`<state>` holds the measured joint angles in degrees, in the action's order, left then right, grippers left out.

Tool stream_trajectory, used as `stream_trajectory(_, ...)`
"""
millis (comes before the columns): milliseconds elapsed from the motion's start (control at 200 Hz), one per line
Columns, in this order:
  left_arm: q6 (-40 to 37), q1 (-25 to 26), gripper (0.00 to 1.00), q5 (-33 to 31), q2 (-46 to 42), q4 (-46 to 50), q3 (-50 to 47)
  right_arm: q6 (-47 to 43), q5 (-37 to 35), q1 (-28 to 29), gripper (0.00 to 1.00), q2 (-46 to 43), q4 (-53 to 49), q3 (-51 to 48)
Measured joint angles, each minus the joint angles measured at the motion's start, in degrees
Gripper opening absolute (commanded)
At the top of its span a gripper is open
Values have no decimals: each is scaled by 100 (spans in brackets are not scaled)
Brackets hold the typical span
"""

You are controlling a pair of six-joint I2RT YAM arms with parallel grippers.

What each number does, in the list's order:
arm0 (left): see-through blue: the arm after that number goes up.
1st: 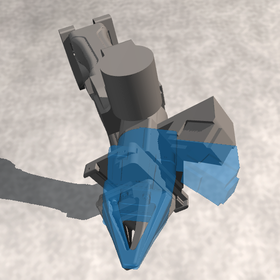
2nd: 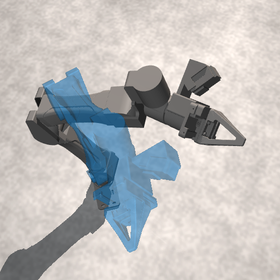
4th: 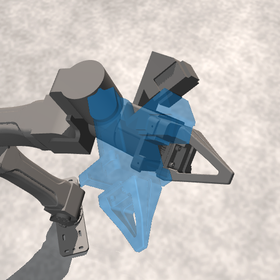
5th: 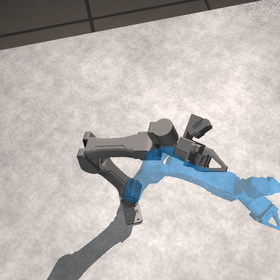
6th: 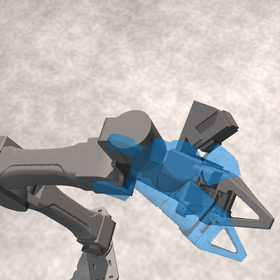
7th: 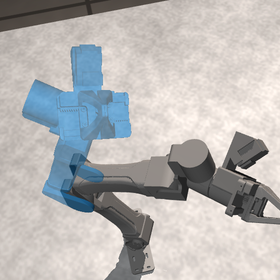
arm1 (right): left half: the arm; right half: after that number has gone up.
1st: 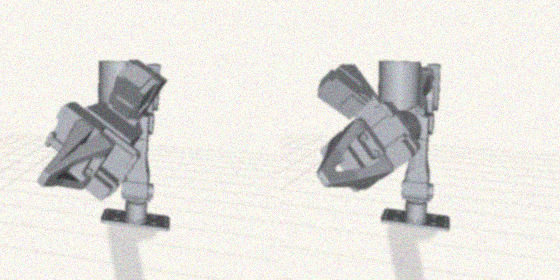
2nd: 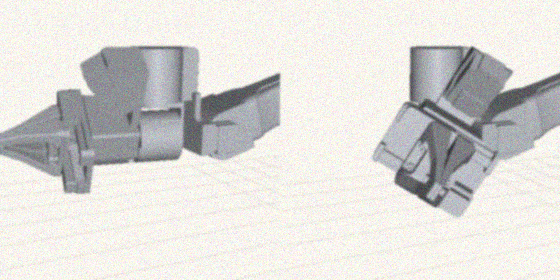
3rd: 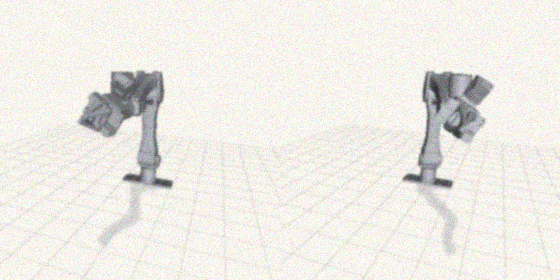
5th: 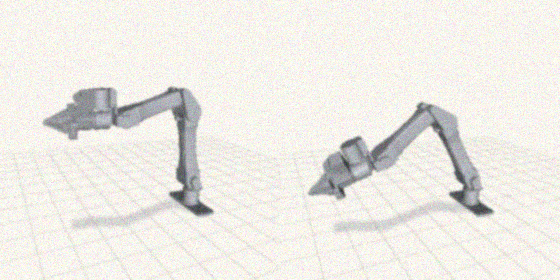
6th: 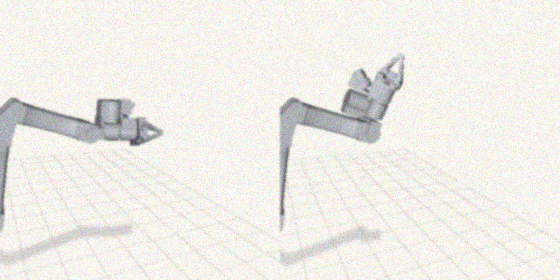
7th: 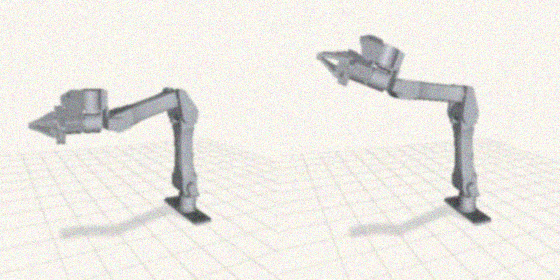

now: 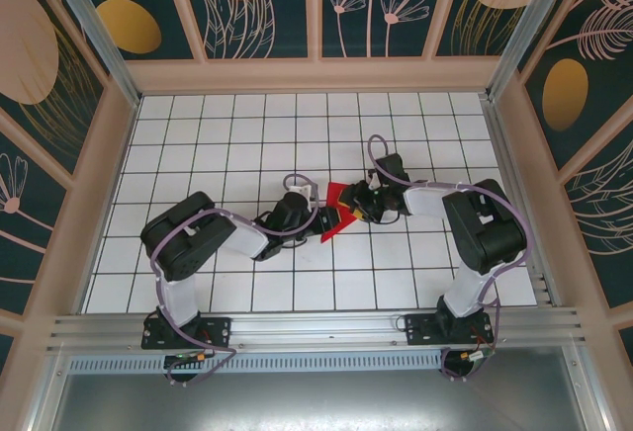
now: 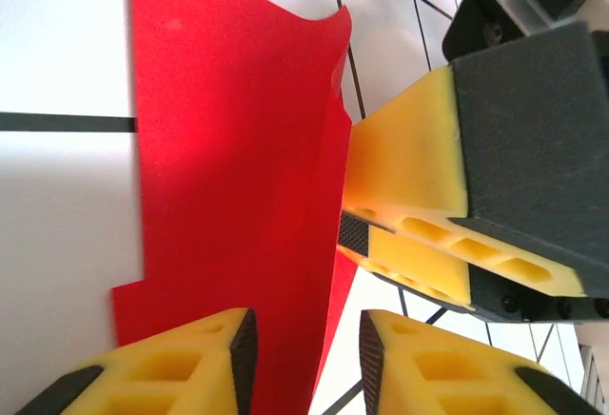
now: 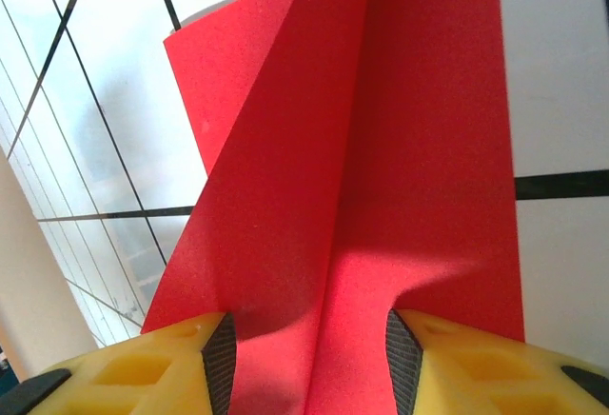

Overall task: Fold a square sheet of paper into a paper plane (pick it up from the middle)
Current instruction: Fourth fold the wing at the center of the table.

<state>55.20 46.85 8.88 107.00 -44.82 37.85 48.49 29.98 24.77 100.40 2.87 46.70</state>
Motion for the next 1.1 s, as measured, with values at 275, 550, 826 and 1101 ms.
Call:
stream_trajectory(275,2,-101,50,-140,-691,262,-205,-20,-122,59,51,66,-188,149)
stream_trajectory(550,-24,-101,43,125,-234,723,280,-22,-162,85,51,103,-229,219)
stream_trajectory(826,-114,-101,40,249,59,1224,728,-22,-162,85,51,103,-229,219)
stream_trajectory(1101,-236,-111,23,271,166,1397,796,-28,-166,90,51,103,-229,223)
